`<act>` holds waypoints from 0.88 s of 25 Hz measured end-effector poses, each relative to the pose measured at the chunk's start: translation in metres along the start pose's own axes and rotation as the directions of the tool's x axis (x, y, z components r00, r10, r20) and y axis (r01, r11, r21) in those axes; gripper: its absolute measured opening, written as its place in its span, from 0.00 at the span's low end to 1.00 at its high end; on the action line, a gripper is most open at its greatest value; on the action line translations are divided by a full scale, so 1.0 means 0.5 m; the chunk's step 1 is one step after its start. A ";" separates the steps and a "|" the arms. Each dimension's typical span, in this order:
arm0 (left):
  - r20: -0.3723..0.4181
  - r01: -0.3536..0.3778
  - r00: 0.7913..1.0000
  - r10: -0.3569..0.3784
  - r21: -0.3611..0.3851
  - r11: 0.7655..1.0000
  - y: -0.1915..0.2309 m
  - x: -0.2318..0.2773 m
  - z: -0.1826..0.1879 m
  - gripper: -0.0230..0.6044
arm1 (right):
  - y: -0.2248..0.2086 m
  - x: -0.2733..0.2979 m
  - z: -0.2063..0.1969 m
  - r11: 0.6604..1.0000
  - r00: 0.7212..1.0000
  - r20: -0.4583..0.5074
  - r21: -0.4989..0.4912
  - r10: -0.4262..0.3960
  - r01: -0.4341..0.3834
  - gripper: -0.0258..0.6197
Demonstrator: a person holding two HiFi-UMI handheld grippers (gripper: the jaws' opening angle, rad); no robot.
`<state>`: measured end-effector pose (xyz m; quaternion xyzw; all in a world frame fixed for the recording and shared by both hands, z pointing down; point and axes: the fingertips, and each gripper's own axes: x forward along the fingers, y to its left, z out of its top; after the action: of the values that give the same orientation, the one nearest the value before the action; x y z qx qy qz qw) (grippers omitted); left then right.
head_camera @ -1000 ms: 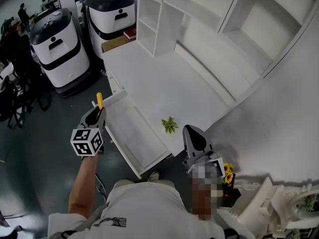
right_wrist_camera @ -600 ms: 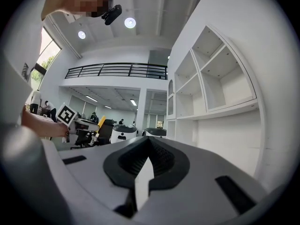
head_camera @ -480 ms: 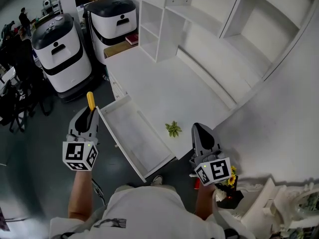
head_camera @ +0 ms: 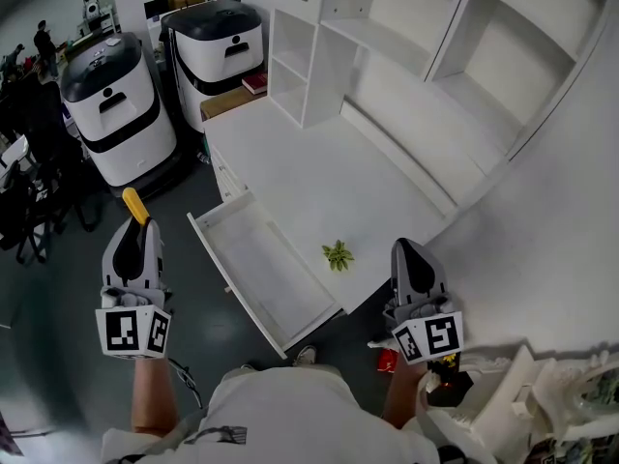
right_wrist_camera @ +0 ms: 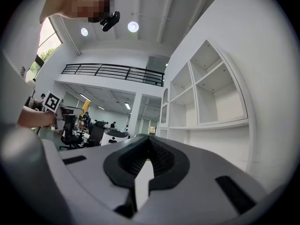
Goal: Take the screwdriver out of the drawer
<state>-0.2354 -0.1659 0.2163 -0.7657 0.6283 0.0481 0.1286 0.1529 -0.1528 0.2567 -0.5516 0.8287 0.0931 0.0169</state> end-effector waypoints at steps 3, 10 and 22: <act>0.022 -0.021 1.000 0.021 -0.005 1.000 0.009 -0.023 0.009 0.17 | -0.002 -0.011 0.000 1.000 1.000 -0.002 -0.001 -0.009 0.009 0.05; 0.027 -0.050 0.998 0.050 -0.019 0.999 0.017 -0.060 0.000 0.17 | -0.003 -0.027 0.001 1.000 1.000 -0.012 -0.001 -0.025 0.025 0.05; 0.042 -0.053 0.998 0.054 -0.026 0.998 0.018 -0.108 0.002 0.17 | 0.028 -0.037 -0.011 0.999 0.999 -0.031 0.034 -0.014 0.015 0.05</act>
<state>-0.2550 -0.1160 0.2268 -0.7489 0.6451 0.0759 0.1312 0.1477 -0.1317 0.2664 -0.5586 0.8263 0.0702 0.0144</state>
